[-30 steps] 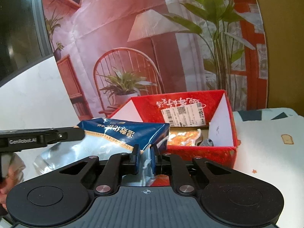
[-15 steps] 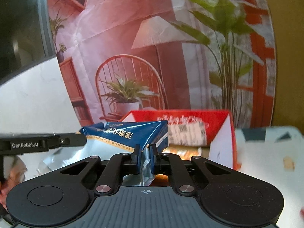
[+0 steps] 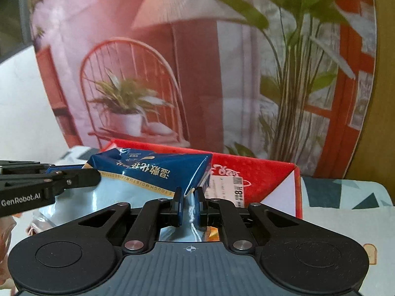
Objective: Organize soft objects
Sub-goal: 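Carry the blue bag with the left tool over the red box, then open the left tool to drop the blue bag into the box, then move the left tool down to the black knit glove beside the box, then close the left tool on the black knit glove and lift it, then carry the black glove with the left tool over the red box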
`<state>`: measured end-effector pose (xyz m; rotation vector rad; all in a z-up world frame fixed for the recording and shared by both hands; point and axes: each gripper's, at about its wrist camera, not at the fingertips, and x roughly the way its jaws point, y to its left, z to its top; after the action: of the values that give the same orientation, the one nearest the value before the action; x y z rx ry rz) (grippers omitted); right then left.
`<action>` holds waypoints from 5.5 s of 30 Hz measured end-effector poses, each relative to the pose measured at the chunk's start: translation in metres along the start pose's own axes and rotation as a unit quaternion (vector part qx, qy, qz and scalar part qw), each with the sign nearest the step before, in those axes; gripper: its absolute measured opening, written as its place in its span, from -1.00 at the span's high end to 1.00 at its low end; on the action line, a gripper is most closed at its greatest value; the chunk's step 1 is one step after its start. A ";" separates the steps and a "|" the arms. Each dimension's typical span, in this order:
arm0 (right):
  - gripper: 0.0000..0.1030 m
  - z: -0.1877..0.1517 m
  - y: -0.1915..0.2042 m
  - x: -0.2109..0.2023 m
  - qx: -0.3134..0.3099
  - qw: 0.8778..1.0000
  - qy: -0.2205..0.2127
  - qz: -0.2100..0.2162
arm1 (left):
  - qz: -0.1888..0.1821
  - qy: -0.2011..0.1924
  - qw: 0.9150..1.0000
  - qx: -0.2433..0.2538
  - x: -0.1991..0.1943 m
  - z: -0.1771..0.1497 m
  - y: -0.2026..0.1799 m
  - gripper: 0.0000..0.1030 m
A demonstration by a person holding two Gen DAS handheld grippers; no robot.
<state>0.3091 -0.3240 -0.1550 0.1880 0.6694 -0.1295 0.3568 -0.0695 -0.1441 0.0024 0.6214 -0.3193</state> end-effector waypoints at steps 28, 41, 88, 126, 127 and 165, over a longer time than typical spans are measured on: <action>-0.99 -0.010 -0.002 -0.006 0.010 0.999 0.015 -0.028 | 0.023 0.012 0.999 0.024 -0.029 -0.011 0.008 -0.95; -0.99 -0.039 -0.010 -0.059 0.048 0.998 -0.037 -0.012 | 0.023 -0.005 0.999 0.038 -0.078 -0.031 -0.004 -1.00; -0.99 -0.220 0.050 -0.142 0.056 0.997 -0.038 0.035 | -0.010 0.063 0.997 -0.038 -0.135 -0.198 0.004 -0.39; 0.08 -0.252 0.074 -0.129 0.032 0.998 0.030 0.047 | -0.017 0.085 0.994 -0.061 -0.126 -0.224 0.016 0.43; 0.11 -0.252 0.075 -0.128 0.030 0.998 0.032 0.049 | -0.017 0.085 0.994 -0.061 -0.126 -0.224 0.016 0.43; 0.69 -0.234 0.077 -0.150 0.034 0.995 -0.030 0.089 | -0.021 0.012 1.000 -0.020 -0.166 -0.197 -0.003 0.54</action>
<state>0.0650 -0.1899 -0.2305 0.3068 0.5854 0.0130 0.1164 -0.0047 -0.2094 -0.0448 0.6520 -0.3479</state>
